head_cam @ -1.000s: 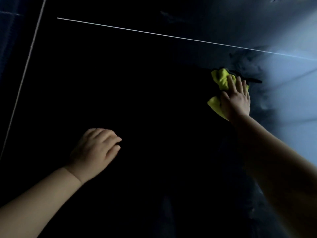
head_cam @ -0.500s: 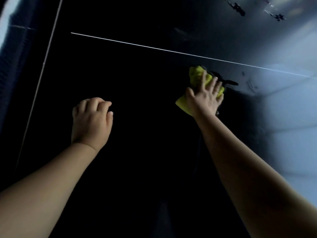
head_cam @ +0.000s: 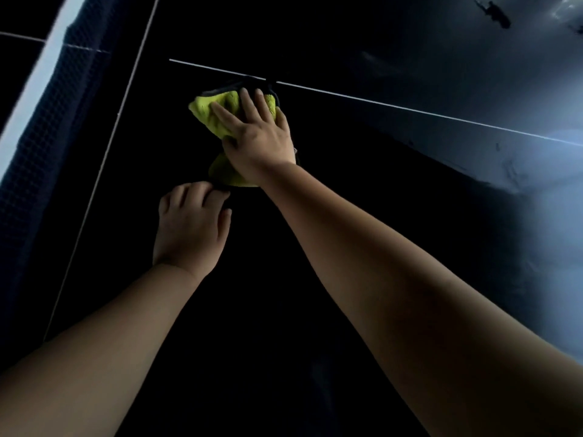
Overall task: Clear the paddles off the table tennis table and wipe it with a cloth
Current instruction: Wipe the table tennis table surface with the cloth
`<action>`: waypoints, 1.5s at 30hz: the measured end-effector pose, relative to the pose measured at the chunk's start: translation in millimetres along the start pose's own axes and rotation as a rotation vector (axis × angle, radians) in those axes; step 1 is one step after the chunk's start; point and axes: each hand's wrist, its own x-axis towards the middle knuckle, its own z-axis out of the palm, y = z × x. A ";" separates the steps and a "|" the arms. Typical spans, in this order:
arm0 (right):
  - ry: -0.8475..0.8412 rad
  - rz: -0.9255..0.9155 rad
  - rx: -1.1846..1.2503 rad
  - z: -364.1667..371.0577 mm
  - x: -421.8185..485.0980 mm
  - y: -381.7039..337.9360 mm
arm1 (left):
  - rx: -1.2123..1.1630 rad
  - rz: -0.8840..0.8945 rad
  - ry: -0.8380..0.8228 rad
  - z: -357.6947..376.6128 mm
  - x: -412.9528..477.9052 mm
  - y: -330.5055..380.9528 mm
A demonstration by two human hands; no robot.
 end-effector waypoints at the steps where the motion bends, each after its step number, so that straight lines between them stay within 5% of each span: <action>1: 0.008 0.004 0.010 -2.4 -3.2 10.9 | -0.009 0.002 0.010 0.0 -0.8 0.6; 17: 0.154 0.790 0.141 -73.2 -169.1 293.1 | -0.074 -0.047 0.047 -2.6 -2.5 15.1; 25: 0.141 1.002 0.172 -72.9 -144.8 263.8 | -0.097 0.003 0.074 -1.5 -1.1 7.3; 39: 0.018 0.178 0.078 -8.7 35.9 -1.6 | -0.021 0.030 0.011 -1.1 3.4 -3.0; 45: 0.001 0.029 0.046 -13.4 39.6 14.9 | -0.001 0.040 0.012 -4.2 1.2 0.9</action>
